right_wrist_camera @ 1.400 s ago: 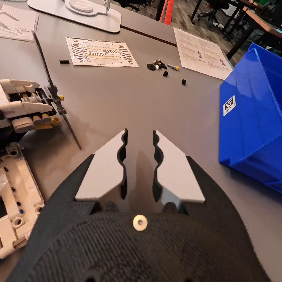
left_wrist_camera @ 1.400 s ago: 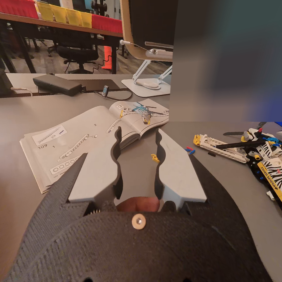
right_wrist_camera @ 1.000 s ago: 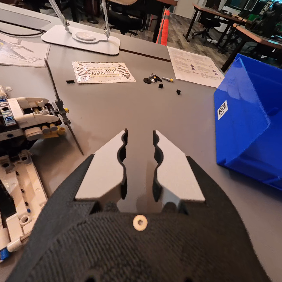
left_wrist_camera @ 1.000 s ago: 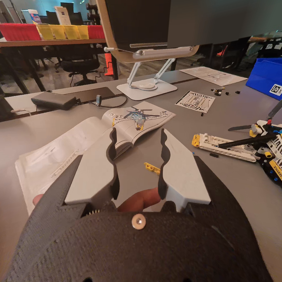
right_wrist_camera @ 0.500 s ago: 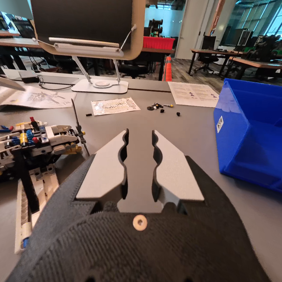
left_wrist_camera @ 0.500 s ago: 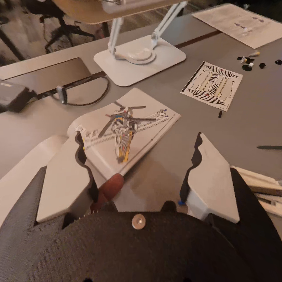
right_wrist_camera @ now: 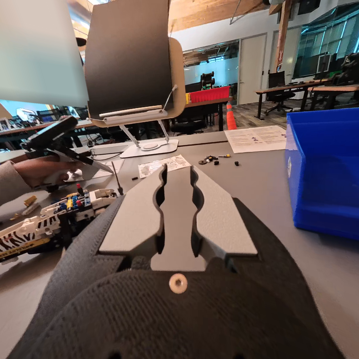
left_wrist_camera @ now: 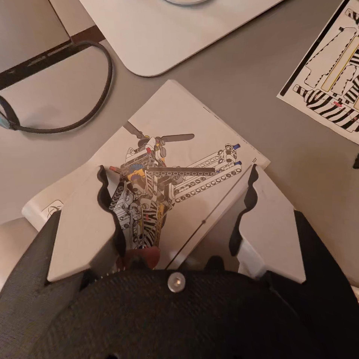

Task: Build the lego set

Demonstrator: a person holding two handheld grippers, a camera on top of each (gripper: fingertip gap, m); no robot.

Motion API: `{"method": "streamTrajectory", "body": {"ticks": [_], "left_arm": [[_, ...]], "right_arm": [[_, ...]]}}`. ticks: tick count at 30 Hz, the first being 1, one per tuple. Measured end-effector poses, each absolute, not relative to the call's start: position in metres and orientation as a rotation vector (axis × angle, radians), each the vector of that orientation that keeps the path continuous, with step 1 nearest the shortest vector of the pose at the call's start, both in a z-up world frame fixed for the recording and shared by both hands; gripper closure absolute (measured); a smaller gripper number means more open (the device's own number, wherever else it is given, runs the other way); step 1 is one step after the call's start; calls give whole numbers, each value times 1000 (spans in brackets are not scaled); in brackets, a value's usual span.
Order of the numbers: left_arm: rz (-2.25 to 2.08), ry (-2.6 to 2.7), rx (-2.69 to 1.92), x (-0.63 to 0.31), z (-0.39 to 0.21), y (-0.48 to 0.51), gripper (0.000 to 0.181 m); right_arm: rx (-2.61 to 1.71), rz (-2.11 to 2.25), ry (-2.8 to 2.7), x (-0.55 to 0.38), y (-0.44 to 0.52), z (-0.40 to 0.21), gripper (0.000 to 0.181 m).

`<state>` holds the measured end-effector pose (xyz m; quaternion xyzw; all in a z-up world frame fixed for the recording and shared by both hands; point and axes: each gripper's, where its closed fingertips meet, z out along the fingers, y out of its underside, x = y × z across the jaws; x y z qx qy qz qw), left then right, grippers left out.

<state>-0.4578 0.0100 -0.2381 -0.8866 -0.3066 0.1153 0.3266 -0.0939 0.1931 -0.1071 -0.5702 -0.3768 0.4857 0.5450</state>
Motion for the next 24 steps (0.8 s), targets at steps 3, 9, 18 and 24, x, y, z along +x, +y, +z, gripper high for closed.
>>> {"method": "streamTrajectory", "body": {"ticks": [3, 9, 18, 24], "left_arm": [[304, -801, -2333, -457, -238, 10, 40], [291, -748, -2357, -453, -233, 11, 75], [278, -784, -2289, -463, -218, -1, 171], [140, -847, -2159, -465, -201, -8, 174]], "right_arm": [[-1338, 1192, -870, -91, 194, -104, 157], [-1301, 1233, -837, -86, 193, -98, 157], [-1285, 1278, -800, -82, 195, -94, 159], [-1283, 1299, -791, -82, 195, -93, 157]]}}
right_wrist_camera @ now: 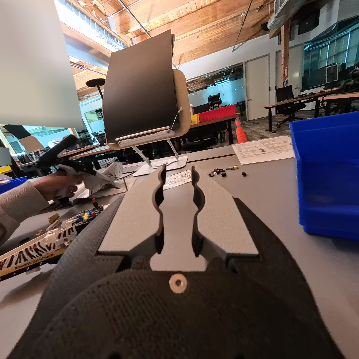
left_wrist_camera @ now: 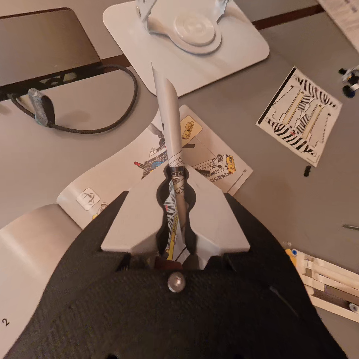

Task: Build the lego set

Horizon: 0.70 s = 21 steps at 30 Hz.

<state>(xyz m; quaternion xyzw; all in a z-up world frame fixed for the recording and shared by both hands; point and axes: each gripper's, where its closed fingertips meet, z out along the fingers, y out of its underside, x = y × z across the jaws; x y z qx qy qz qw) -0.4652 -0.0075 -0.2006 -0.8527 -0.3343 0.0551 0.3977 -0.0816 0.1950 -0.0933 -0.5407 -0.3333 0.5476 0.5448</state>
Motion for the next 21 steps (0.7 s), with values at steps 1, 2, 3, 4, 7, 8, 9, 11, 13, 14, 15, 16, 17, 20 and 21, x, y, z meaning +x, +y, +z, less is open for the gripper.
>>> {"method": "streamTrajectory", "body": {"ticks": [1, 2, 3, 4, 7, 8, 9, 11, 13, 14, 15, 16, 17, 20, 21], "left_arm": [[125, -856, -2145, -466, -199, -10, 175], [119, -863, -2129, -468, -197, -13, 176], [117, -871, -2112, -471, -195, -16, 176], [113, -877, -2098, -472, -193, -19, 177], [106, -899, -2063, -478, -187, -31, 176], [107, -904, -2053, -479, -185, -35, 176], [112, -911, -2041, -481, -182, -39, 176], [120, -922, -2019, -484, -178, -48, 175], [127, -936, -1994, -488, -173, -57, 174], [132, -946, -1982, -490, -171, -63, 174], [135, -957, -1971, -491, -169, -68, 173], [140, -969, -1960, -493, -168, -75, 172], [145, -983, -1949, -495, -167, -81, 172], [164, -1029, -1930, -500, -167, -103, 170], [170, -1044, -1923, -502, -167, -111, 168]], "right_arm": [[-1282, 1299, -790, -82, 195, -93, 157], [-1282, 1300, -789, -81, 195, -93, 157], [-1282, 1300, -788, -82, 195, -93, 157], [-1283, 1300, -788, -82, 195, -93, 157], [-1285, 1299, -791, -82, 195, -94, 157], [-1285, 1297, -791, -82, 195, -94, 157], [-1286, 1296, -792, -82, 195, -94, 157], [-1287, 1295, -794, -83, 195, -94, 157], [-1288, 1295, -795, -83, 195, -94, 157], [-1288, 1295, -796, -83, 195, -94, 157], [-1289, 1295, -796, -83, 195, -94, 157], [-1289, 1295, -796, -83, 195, -94, 156], [-1289, 1295, -796, -83, 195, -94, 156], [-1289, 1294, -798, -83, 194, -94, 156], [-1289, 1294, -799, -83, 194, -94, 156]]}}
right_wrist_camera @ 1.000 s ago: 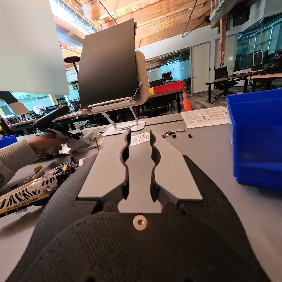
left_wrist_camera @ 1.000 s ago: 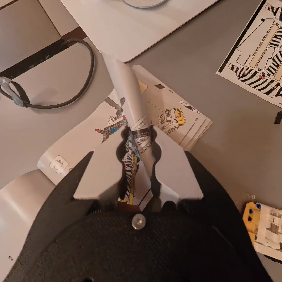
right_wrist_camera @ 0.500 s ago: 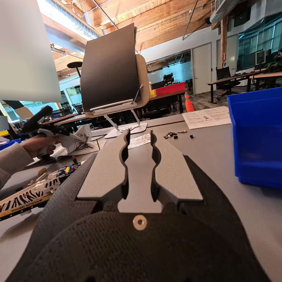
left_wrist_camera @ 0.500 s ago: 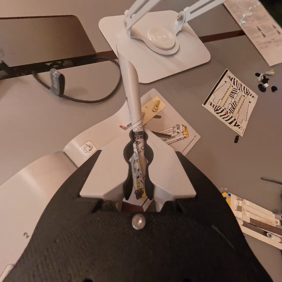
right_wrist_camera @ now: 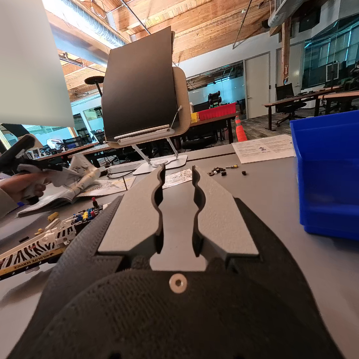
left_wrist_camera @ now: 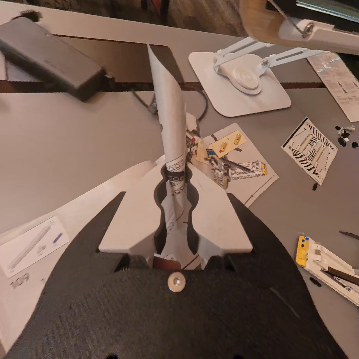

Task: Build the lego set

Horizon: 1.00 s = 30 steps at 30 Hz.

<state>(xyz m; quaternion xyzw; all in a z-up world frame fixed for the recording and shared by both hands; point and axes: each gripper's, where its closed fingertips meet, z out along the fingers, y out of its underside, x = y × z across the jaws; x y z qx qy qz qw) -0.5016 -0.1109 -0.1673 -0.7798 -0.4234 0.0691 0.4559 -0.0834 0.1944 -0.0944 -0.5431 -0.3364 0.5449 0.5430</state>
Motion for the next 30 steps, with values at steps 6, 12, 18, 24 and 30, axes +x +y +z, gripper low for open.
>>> {"method": "streamTrajectory", "body": {"ticks": [6, 12, 18, 24, 30], "left_arm": [[191, -1122, -1825, -505, -158, -151, 147], [400, -1133, -1594, -504, -108, -194, 121], [486, -1014, -1442, -471, -49, -201, 112], [144, -637, -1498, -359, -21, -96, 113], [-364, -34, -1950, -168, -88, -4, 136]], "right_arm": [[-1270, 1295, -818, -84, 190, -94, 156], [-1127, 1180, -976, -78, 155, -91, 151], [-1086, 986, -1267, -59, 103, -118, 146], [-1242, 998, -1492, -54, 54, -161, 154], [-1165, 848, -1685, -55, 35, -187, 166]]}}
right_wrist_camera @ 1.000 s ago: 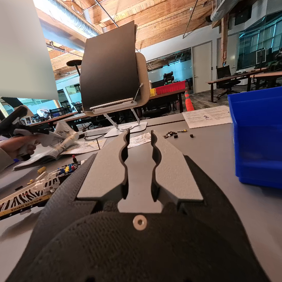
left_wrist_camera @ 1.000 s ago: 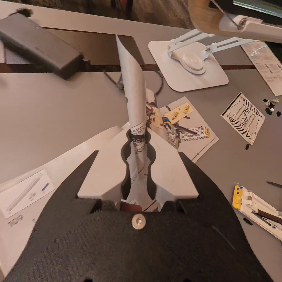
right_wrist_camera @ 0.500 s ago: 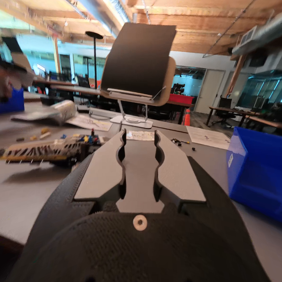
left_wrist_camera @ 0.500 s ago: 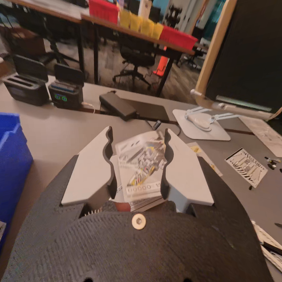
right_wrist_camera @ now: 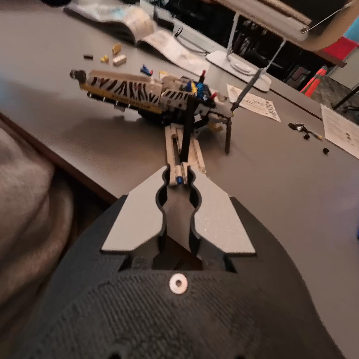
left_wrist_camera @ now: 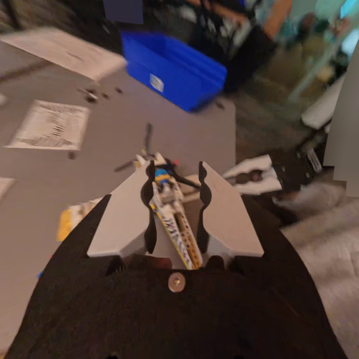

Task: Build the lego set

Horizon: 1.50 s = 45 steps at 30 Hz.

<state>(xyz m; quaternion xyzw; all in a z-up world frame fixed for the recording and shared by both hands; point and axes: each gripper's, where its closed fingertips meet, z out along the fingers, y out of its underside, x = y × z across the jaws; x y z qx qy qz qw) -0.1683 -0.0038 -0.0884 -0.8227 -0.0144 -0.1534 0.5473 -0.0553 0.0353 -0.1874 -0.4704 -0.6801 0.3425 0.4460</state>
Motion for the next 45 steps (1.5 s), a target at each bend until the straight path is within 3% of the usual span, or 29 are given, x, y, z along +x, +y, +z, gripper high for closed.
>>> {"method": "streamTrajectory", "body": {"ticks": [7, 14, 20, 27, 32, 41, 45], "left_arm": [[-315, 270, -2248, -106, -158, -1, 137], [-391, 302, -2321, -92, -180, -6, 140], [-374, 297, -2329, -94, -182, -5, 139], [-377, 285, -2328, -95, -182, -3, 139], [-354, 238, -2334, -103, -184, -3, 144], [-362, 224, -2332, -103, -184, -3, 144], [-355, 223, -2332, -103, -184, -3, 144]], "right_arm": [[-1066, 709, -1813, -59, 36, -202, 163], [-921, 551, -1938, -63, 33, -210, 166], [-944, 462, -2034, -65, 34, -217, 168], [-1187, 667, -2064, -64, 32, -219, 169], [-1246, 829, -2063, -58, 26, -212, 181], [-1282, 826, -2050, -45, 30, -216, 181], [-1364, 897, -1964, -50, 30, -210, 168]]}}
